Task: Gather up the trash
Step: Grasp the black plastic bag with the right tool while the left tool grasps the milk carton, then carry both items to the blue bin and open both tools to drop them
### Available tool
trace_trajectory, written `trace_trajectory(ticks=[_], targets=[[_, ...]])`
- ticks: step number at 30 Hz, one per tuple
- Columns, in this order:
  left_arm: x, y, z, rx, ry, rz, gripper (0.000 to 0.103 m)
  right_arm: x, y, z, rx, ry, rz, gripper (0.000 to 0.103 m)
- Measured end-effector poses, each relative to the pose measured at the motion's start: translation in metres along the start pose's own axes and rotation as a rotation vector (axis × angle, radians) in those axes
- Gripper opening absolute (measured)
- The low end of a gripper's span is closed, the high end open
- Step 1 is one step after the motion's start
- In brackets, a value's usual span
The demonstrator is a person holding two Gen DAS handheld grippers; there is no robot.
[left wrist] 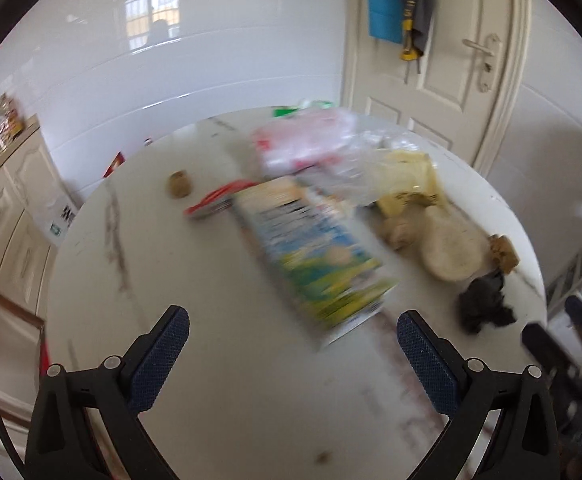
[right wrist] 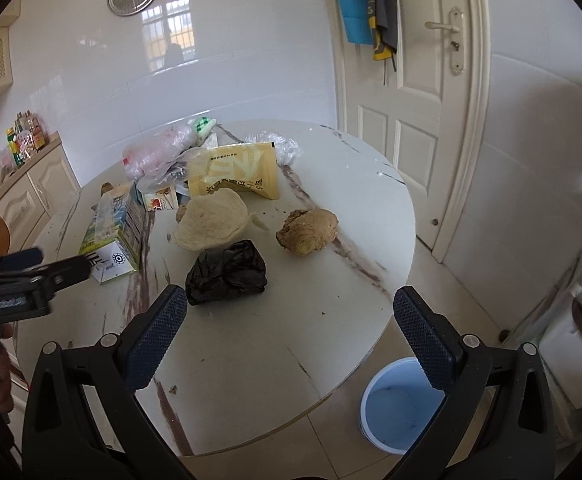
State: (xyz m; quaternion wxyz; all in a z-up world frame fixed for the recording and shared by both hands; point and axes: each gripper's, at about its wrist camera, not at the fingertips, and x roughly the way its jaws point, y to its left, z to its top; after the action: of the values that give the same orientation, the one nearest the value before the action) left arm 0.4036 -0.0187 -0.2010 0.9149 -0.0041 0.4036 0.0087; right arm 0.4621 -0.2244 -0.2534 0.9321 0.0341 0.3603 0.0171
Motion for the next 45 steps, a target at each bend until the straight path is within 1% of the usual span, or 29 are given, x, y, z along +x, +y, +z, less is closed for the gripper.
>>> trace_trajectory(ticks=[1, 4, 5, 6, 7, 8, 13, 14, 15, 16, 17, 18, 19, 20, 21, 22, 24, 25, 26, 27, 30, 34, 35, 36, 38, 41, 43, 45], targets=[[0.004, -0.003, 0.004, 0.006, -0.001, 0.001, 0.102, 0.000, -0.001, 0.000, -0.002, 0.001, -0.001, 0.103], [0.026, -0.011, 0.016, 0.012, 0.022, 0.061, 0.102, 0.000, -0.003, -0.001, -0.003, 0.009, -0.002, 0.103], [0.035, -0.010, 0.017, 0.008, 0.044, 0.083, 0.102, 0.001, -0.004, 0.000, -0.006, 0.010, 0.000, 0.103], [0.040, -0.006, 0.016, -0.002, 0.056, 0.078, 0.102, 0.003, -0.004, 0.001, -0.006, 0.014, 0.002, 0.103], [0.040, -0.005, 0.028, -0.008, 0.064, 0.073, 0.102, 0.004, -0.004, 0.001, -0.008, 0.019, 0.006, 0.103], [0.041, 0.000, 0.030, -0.015, 0.072, 0.073, 0.102, 0.005, -0.003, 0.002, -0.010, 0.019, 0.012, 0.103], [0.038, 0.031, 0.019, -0.052, 0.091, 0.047, 0.100, 0.021, 0.010, 0.013, -0.038, 0.041, 0.050, 0.103], [0.038, 0.037, 0.017, -0.060, 0.095, 0.040, 0.094, 0.025, 0.013, 0.015, -0.041, 0.050, 0.062, 0.103], [0.039, 0.043, 0.014, -0.066, 0.104, 0.030, 0.086, 0.030, 0.016, 0.016, -0.044, 0.066, 0.073, 0.103], [0.041, 0.048, 0.011, -0.073, 0.115, 0.024, 0.081, 0.036, 0.020, 0.018, -0.050, 0.082, 0.086, 0.103], [0.041, 0.052, 0.009, -0.066, 0.099, 0.038, 0.079, 0.040, 0.024, 0.019, -0.058, 0.090, 0.095, 0.103], [0.042, 0.054, 0.011, -0.070, 0.098, 0.038, 0.072, 0.044, 0.027, 0.021, -0.068, 0.102, 0.099, 0.103], [0.040, 0.057, 0.010, -0.073, 0.094, 0.035, 0.069, 0.048, 0.032, 0.022, -0.081, 0.113, 0.100, 0.103], [0.039, 0.058, 0.011, -0.077, 0.092, 0.024, 0.061, 0.051, 0.036, 0.022, -0.091, 0.117, 0.102, 0.101], [0.038, 0.058, 0.011, -0.078, 0.089, 0.010, 0.049, 0.054, 0.039, 0.023, -0.099, 0.125, 0.103, 0.094], [0.034, 0.059, 0.011, -0.070, 0.087, 0.001, 0.049, 0.056, 0.041, 0.024, -0.105, 0.134, 0.105, 0.089], [0.031, 0.059, 0.009, -0.060, 0.076, -0.003, 0.048, 0.059, 0.045, 0.024, -0.115, 0.141, 0.109, 0.064], [0.028, 0.060, 0.007, -0.055, 0.066, -0.013, 0.047, 0.060, 0.046, 0.022, -0.123, 0.147, 0.111, 0.063], [0.023, 0.061, 0.005, -0.058, 0.051, -0.027, 0.046, 0.059, 0.048, 0.021, -0.141, 0.138, 0.097, 0.054], [0.016, 0.061, 0.003, -0.058, 0.044, -0.037, 0.046, 0.057, 0.049, 0.019, -0.147, 0.137, 0.097, 0.050], [-0.003, 0.057, 0.000, -0.050, 0.013, -0.061, 0.044, 0.051, 0.043, 0.016, -0.134, 0.131, 0.129, 0.046], [-0.023, 0.046, -0.008, -0.029, -0.012, -0.095, 0.044, 0.033, 0.025, 0.011, -0.060, 0.104, 0.197, 0.046], [-0.025, 0.043, -0.011, -0.051, -0.012, -0.085, 0.044, 0.028, 0.021, 0.009, -0.041, 0.097, 0.215, 0.046], [-0.029, 0.041, -0.015, -0.050, -0.013, -0.105, 0.044, 0.024, 0.017, 0.008, -0.028, 0.091, 0.225, 0.046], [-0.035, 0.038, -0.021, -0.055, -0.004, -0.132, 0.044, 0.015, 0.010, 0.005, -0.006, 0.076, 0.240, 0.046], [-0.046, 0.034, -0.031, -0.042, -0.006, -0.138, 0.044, 0.005, 0.001, 0.000, 0.023, 0.066, 0.260, 0.046], [-0.052, 0.034, -0.037, -0.039, 0.001, -0.157, 0.044, 0.000, -0.002, -0.004, 0.026, 0.069, 0.269, 0.046], [-0.063, 0.036, -0.045, -0.051, -0.020, -0.166, 0.044, -0.005, -0.003, -0.008, 0.029, 0.063, 0.279, 0.046]])
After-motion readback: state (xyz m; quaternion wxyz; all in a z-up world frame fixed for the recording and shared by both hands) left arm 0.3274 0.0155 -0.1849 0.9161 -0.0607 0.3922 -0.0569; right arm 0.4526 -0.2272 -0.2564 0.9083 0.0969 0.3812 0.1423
